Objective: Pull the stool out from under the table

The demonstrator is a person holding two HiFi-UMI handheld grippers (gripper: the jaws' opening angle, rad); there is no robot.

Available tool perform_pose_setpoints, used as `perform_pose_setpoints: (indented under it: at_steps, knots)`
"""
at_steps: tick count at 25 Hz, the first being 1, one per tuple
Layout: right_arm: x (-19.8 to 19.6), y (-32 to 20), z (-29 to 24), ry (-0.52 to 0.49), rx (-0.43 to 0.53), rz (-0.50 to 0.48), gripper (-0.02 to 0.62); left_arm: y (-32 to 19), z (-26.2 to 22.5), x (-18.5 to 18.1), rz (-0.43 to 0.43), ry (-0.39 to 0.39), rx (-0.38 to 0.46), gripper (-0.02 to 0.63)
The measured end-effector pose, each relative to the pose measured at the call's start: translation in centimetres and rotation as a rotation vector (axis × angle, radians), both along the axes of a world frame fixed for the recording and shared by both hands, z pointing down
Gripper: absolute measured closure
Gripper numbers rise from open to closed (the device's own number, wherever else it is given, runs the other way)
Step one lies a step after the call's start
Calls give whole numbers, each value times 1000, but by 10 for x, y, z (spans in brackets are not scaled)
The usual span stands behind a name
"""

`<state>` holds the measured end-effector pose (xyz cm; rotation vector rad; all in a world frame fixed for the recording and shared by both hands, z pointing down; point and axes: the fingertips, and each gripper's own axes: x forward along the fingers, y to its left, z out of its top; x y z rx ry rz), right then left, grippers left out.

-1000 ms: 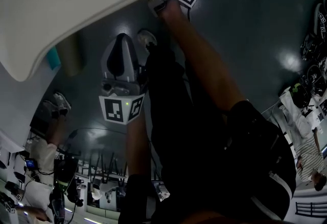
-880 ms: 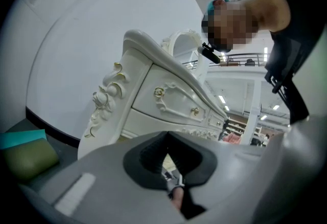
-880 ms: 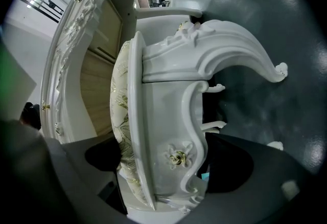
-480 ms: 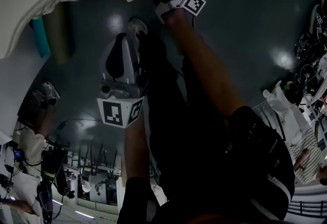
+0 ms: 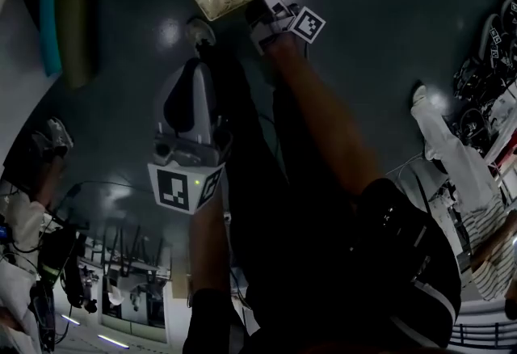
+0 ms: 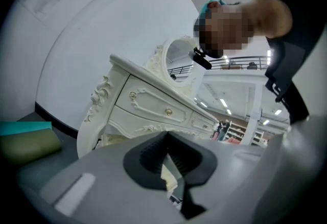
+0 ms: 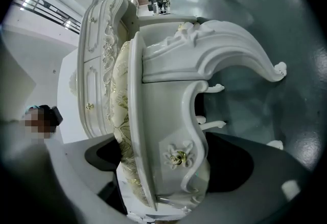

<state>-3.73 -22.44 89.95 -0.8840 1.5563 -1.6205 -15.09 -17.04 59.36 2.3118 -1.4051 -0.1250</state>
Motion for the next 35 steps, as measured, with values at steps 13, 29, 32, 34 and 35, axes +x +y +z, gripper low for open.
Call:
perform_pose_setpoints:
  at_steps: [13, 29, 32, 34, 35]
  knots:
    - [55, 85, 12, -6, -23, -74, 94, 88, -22, 65, -91, -30, 35, 598]
    - [101, 250, 7, -1, -11, -99, 92, 180, -24, 97, 5, -3, -15, 598]
    - [109, 284, 8, 5, 2, -90, 92, 205, -22, 98, 29, -11, 1, 598]
    - [116, 307, 10, 6, 5, -94, 92, 221, -22, 100, 31, -14, 19, 598]
    - [120, 315, 10, 5, 7, -92, 91, 229, -23, 102, 33, -12, 29, 598]
